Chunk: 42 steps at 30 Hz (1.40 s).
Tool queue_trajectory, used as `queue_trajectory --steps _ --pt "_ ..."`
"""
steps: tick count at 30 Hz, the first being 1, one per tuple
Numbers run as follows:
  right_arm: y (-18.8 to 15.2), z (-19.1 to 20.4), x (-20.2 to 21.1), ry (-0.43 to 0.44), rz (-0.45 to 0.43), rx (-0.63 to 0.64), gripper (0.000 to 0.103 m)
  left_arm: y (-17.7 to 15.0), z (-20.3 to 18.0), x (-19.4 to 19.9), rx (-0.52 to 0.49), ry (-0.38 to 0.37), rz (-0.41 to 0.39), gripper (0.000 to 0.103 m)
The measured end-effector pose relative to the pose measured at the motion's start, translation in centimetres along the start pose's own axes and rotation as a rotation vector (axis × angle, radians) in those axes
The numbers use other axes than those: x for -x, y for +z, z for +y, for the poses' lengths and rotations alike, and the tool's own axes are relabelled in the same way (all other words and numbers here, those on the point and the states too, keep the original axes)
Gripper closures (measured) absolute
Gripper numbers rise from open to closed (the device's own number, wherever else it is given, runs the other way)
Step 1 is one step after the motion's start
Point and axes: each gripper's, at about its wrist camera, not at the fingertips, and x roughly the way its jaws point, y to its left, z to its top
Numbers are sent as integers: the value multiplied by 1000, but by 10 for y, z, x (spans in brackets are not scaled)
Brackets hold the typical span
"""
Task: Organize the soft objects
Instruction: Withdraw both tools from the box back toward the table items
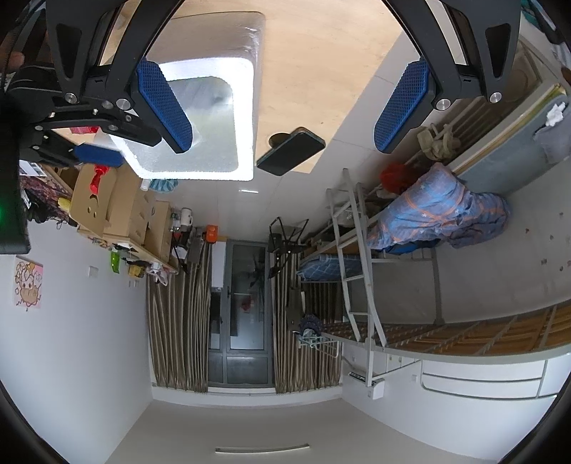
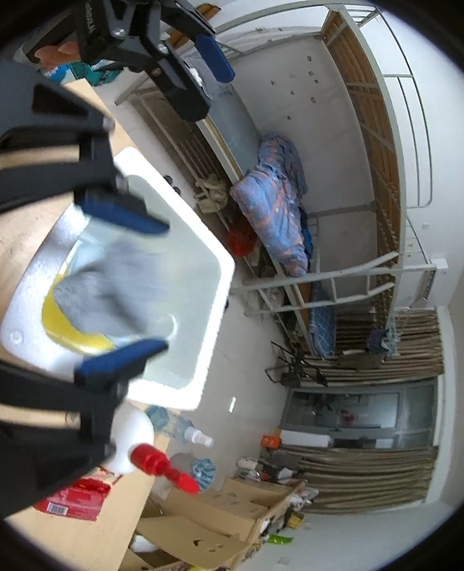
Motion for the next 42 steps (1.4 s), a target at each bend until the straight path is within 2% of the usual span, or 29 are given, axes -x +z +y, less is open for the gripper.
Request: queue_trajectory --steps 2,4,11,19,22,25,33,42 --pt "0 0 4 -7 -22 0 14 1 0 0 1 -1 -1 1" --pt "1 0 7 -10 -29 -2 8 1 -1 0 -2 -2 0 1" --pt "1 -3 6 5 -20 -29 7 2 -3 4 -2 -6 -2 1" --pt "-5 -7 25 -33 -37 -30 7 1 -8 10 -5 -27 6 0" --pt "-11 -17 40 -71 -40 -44 7 0 -15 14 -6 -56 11 0" --pt "-23 -29 62 -134 -71 -65 0 -3 -29 19 -21 -109 21 0" --pt "-66 -63 127 -258 -127 -165 0 -16 -76 42 -63 -226 35 0" --pt "-95 -79 165 -344 -143 -221 0 -24 -129 64 -131 -323 35 0"
